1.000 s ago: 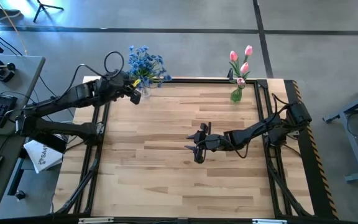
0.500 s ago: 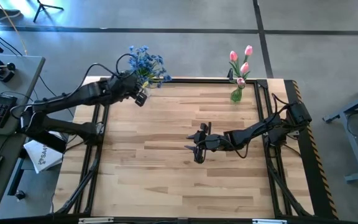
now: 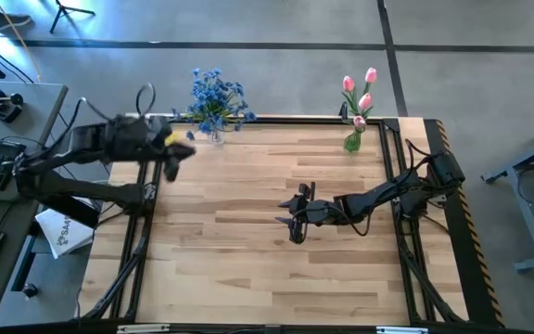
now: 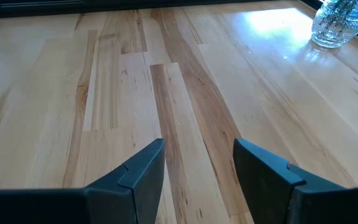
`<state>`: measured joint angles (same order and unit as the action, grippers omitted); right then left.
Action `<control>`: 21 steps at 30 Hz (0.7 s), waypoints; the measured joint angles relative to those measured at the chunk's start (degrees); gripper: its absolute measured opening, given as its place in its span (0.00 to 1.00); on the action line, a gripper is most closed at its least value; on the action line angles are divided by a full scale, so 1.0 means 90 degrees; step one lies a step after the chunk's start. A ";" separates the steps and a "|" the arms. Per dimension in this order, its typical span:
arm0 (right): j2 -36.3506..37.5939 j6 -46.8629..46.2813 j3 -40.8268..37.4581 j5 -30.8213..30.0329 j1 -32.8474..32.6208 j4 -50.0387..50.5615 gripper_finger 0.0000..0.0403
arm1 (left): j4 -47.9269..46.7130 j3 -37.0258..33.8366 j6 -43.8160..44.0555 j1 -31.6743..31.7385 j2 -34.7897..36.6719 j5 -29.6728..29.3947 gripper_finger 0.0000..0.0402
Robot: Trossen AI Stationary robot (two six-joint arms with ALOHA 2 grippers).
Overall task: Sort flowers into vase by color
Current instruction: Adjust the transparent vase
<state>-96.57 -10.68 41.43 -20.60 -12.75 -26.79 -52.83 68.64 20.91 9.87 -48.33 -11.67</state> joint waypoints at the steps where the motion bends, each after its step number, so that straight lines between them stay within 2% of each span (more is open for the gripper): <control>1: 0.0000 -0.0002 -0.0001 0.0000 0.0000 -0.0001 0.47 | -0.0305 0.0000 0.0233 -0.0217 0.0055 0.0045 0.10; 6: 0.0000 -0.0002 0.0000 0.0001 -0.0002 -0.0002 0.47 | -0.1866 -0.0487 0.1996 -0.1412 0.0085 -0.0328 0.10; 10: 0.0000 -0.0115 0.0000 0.0002 -0.0002 0.0000 0.47 | -0.1773 -0.1626 0.3082 -0.2075 0.0075 -0.0602 0.10; 14: 0.0000 -0.0113 0.0000 0.0015 -0.0005 0.0048 0.47 | -0.0588 -0.2983 0.3580 -0.2415 0.0073 -0.1128 0.10; 21: -0.0002 -0.0100 0.0000 0.0032 -0.0005 0.0112 0.47 | 0.2658 -0.5028 0.3664 -0.2474 0.0077 -0.2272 0.11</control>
<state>-96.60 -11.57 41.43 -20.32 -12.80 -25.78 -28.91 23.39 53.89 -12.40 -47.64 -32.11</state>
